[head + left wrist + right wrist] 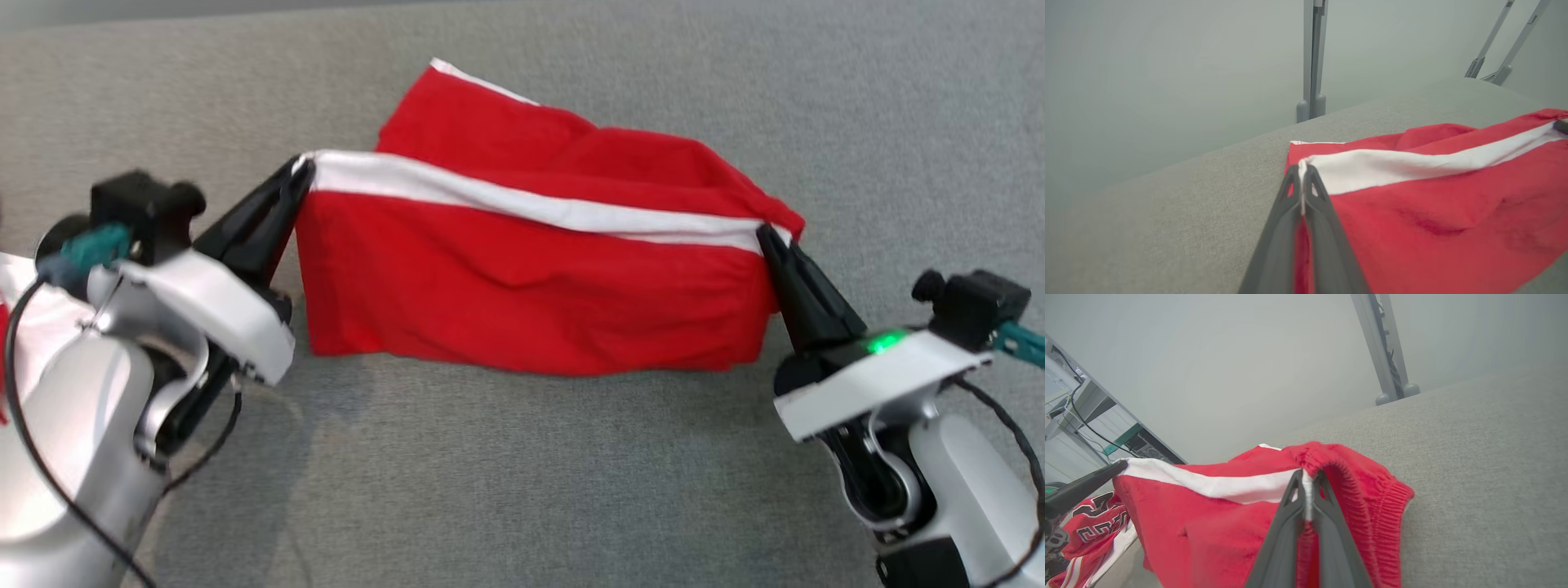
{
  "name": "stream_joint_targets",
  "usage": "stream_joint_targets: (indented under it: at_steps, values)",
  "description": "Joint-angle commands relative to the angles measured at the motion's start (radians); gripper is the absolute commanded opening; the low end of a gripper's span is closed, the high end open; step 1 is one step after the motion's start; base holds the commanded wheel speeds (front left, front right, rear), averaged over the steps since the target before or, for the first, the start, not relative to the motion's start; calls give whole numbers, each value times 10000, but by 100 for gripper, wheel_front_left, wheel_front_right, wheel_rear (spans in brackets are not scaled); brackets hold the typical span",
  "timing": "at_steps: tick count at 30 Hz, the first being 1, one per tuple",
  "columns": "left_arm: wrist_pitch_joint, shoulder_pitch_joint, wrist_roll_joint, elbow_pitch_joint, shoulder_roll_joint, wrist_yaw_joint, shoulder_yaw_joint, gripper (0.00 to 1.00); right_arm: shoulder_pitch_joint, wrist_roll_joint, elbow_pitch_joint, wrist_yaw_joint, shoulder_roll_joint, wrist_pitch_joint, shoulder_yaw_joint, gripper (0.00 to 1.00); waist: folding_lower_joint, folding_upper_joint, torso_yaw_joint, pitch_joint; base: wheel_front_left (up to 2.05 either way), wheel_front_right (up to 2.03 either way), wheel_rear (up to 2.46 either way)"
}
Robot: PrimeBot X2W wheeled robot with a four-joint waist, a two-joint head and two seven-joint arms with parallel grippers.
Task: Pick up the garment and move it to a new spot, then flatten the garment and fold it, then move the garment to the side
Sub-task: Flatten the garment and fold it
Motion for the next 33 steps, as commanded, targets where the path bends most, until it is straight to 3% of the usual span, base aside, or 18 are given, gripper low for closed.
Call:
stream_joint_targets:
  at_steps: [1, 4, 11, 26, 29, 30, 31, 32, 33]
  values:
    - [-35, -368, 57, 236, -40, -93, -55, 0, -250, 4, 120, 5, 25, -106, 14, 0, 0, 0, -303, 408, 0, 0, 0]
    - [-149, -1638, 144, 1631, -308, -397, -315, 0, -996, 240, 793, 3, 261, -334, 211, 0, 0, 0, -617, 821, 0, 0, 0]
    - [-604, -3325, 138, 3762, -568, -605, -690, 0, -1922, 728, 1613, 3, 545, -1024, 726, 0, 0, 0, -1181, 1347, 0, 0, 0]
    - [-1711, -5368, -181, 6632, -754, -654, -1533, 0, -2911, 1473, 2368, 8, 732, -1706, 2008, 0, 0, 0, -1755, 1992, 0, 0, 0]
    - [-1875, -5534, -371, 7025, -832, -656, -1787, 0, -2996, 1623, 2356, 8, 688, -1760, 2182, 91, 0, 0, -1778, 2028, 0, 0, 0]
    - [-1964, -5592, -464, 7148, -848, -656, -1814, 14, -3005, 1633, 2342, 12, 664, -1755, 2198, 100, 0, 0, -1778, 2034, 0, 0, 0]
    - [-2068, -5626, -494, 7252, -863, -656, -1851, 75, -2985, 1654, 2312, 12, 628, -1763, 2200, 100, 0, 0, -1769, 2031, 0, 0, 0]
    - [-2206, -5628, -551, 7339, -904, -657, -1890, 100, -2932, 1672, 2271, 12, 569, -1772, 2187, 100, 0, 0, -1749, 2017, 0, 0, 0]
    - [-2356, -5614, -590, 7420, -948, -657, -1899, 100, -2850, 1673, 2229, 12, 501, -1763, 2156, 100, 0, 0, -1716, 2001, 0, 0, 0]
